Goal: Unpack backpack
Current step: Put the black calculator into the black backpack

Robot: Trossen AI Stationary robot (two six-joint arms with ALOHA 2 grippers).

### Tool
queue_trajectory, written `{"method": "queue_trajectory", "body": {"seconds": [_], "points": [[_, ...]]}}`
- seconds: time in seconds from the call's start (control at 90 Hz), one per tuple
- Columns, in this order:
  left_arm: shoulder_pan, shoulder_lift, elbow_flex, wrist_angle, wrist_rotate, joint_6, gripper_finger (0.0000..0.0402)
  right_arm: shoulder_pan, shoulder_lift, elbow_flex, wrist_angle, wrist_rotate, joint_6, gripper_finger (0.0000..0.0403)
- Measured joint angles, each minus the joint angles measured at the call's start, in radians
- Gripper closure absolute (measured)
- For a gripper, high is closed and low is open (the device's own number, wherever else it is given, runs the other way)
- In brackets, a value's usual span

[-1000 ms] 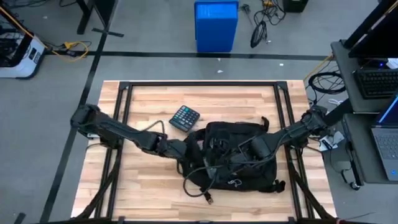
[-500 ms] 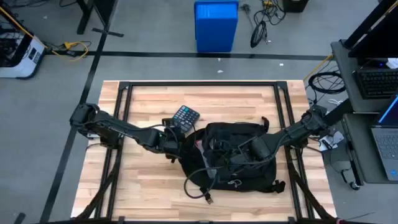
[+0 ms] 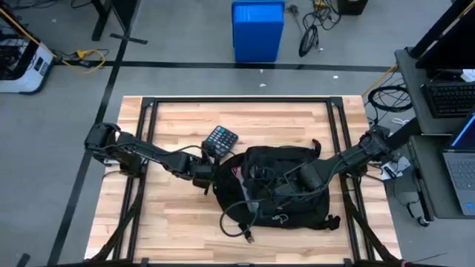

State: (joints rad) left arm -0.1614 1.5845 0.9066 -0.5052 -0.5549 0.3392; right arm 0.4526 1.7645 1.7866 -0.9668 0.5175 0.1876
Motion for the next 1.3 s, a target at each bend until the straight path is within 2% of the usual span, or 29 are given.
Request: {"method": "queue_trajectory", "body": {"seconds": [0.333,0.822,0.967,1.3], "points": [[0.123,0.027,0.000,0.016,0.129,0.085,0.0142,0.003,0.000,0.000,-0.002,0.000,0.008,0.0399],[0.205,0.109,0.000,0.040,0.133,0.168,0.0146,0.007,0.001,-0.001,-0.001,0.000,0.011,0.0399],[0.219,0.116,0.000,0.053,0.132,0.168,0.0183,0.007,0.001,-0.001,-0.001,0.000,0.010,0.0399],[0.239,0.116,0.001,0.056,0.117,0.167,0.0319,0.007,0.001,-0.001,0.003,0.000,0.010,0.0399]]}}
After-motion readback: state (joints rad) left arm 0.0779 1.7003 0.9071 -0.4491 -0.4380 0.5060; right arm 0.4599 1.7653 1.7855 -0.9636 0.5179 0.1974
